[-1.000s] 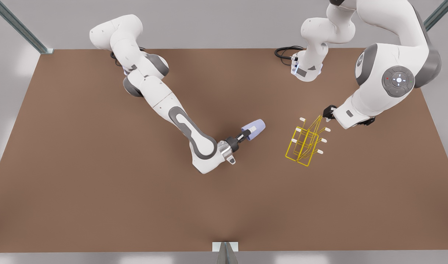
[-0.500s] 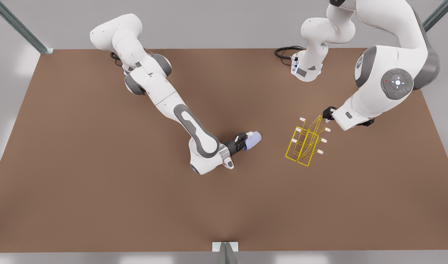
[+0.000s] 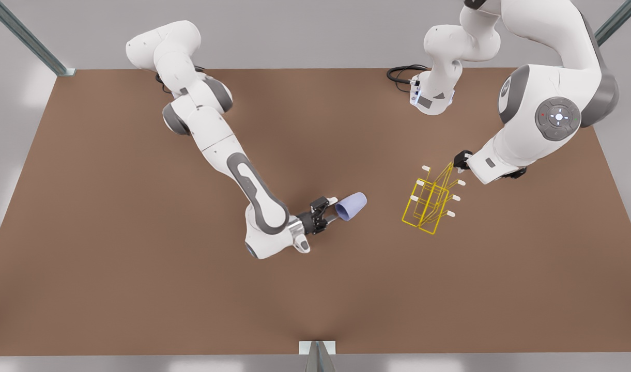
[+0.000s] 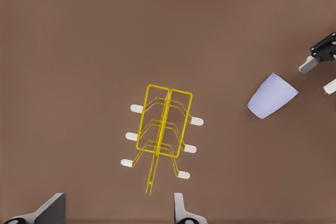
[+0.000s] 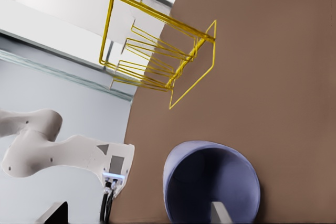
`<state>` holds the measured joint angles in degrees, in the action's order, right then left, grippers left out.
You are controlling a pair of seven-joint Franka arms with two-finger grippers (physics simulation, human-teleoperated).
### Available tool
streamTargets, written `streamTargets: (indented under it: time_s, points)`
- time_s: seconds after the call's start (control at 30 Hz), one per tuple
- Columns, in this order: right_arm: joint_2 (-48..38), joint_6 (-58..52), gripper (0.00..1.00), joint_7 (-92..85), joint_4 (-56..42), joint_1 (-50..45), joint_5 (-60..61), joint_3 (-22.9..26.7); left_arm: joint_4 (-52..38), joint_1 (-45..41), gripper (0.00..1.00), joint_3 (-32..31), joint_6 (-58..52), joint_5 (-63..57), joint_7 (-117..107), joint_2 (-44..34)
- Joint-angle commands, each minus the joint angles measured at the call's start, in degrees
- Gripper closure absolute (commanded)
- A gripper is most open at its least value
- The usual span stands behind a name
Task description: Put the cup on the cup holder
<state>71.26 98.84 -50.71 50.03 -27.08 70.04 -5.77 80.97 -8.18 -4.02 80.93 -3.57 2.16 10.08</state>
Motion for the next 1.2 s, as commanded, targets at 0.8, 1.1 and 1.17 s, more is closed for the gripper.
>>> streamTargets:
  time_s: [0.8,1.1,1.17]
  points:
    - [-63.08,-21.76,0.0,67.23,30.65,28.49,-73.55,-6.97,29.42,-22.05,0.0,-1.43,68.22,6.56,22.54,15.59]
    - [-62.91,-21.67,0.0,67.15,30.57,28.58,-73.64,-6.97,33.2,-22.05,0.0,-1.08,62.77,4.36,25.97,15.68]
    - [-62.91,-21.68,0.0,66.53,30.22,28.75,-73.64,-6.97,33.2,-22.49,0.0,-1.08,61.01,4.45,19.83,16.03]
